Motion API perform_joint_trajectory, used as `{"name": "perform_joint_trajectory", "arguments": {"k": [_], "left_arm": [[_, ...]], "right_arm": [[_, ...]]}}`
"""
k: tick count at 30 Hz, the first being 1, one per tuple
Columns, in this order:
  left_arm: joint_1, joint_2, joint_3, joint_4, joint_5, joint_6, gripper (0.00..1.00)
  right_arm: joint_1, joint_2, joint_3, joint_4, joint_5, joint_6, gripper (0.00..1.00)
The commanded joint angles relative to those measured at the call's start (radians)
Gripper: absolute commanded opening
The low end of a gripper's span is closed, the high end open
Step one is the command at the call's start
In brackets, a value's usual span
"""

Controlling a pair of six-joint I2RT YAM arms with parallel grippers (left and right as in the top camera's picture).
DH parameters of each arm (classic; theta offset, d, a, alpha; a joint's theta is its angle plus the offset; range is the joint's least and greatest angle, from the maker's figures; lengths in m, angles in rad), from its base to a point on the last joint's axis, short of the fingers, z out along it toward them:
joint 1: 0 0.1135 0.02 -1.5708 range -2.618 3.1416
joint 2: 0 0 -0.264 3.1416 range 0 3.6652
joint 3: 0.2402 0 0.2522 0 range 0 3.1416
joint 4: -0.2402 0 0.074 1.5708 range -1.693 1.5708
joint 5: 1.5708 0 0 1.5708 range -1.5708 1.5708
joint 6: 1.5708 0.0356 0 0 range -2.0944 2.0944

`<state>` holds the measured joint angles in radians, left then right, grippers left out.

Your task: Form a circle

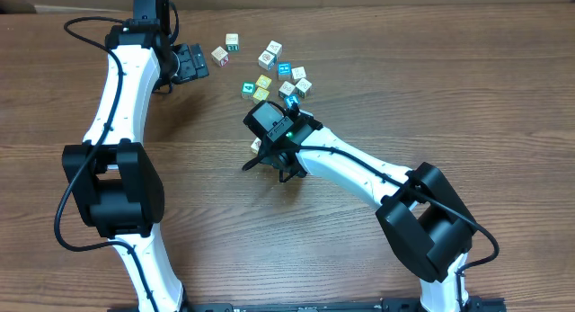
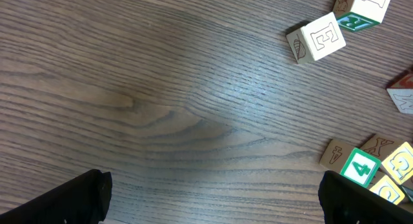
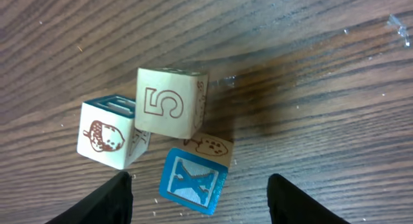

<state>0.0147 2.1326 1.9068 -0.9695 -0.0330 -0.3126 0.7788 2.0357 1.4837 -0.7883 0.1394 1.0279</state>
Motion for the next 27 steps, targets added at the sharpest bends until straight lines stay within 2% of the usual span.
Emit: {"name": "perform_joint_trajectory", "arguments": {"k": [1,6,12,15,27], "left_arm": [[0.002,0.003,0.019,0.001,0.007,-0.009,1.0],[0.002,0.003,0.019,0.001,0.007,-0.009,1.0],[0.002,0.003,0.019,0.001,0.007,-0.009,1.0],[0.002,0.003,0.019,0.001,0.007,-0.009,1.0],[0.002,0.003,0.019,0.001,0.007,-0.009,1.0]], "right_arm": [[0.001,0.023,0.008,0.009,0.025,0.024,0.61],[0.0,0.047,0.008,0.011,0.025,0.024,0.52],[0.0,0.047,0.008,0.023,0.025,0.024,0.49],[0.0,0.047,0.008,0.02,0.025,0.024,0.43],[0.0,0.047,0.008,0.017,0.025,0.024,0.41]]}}
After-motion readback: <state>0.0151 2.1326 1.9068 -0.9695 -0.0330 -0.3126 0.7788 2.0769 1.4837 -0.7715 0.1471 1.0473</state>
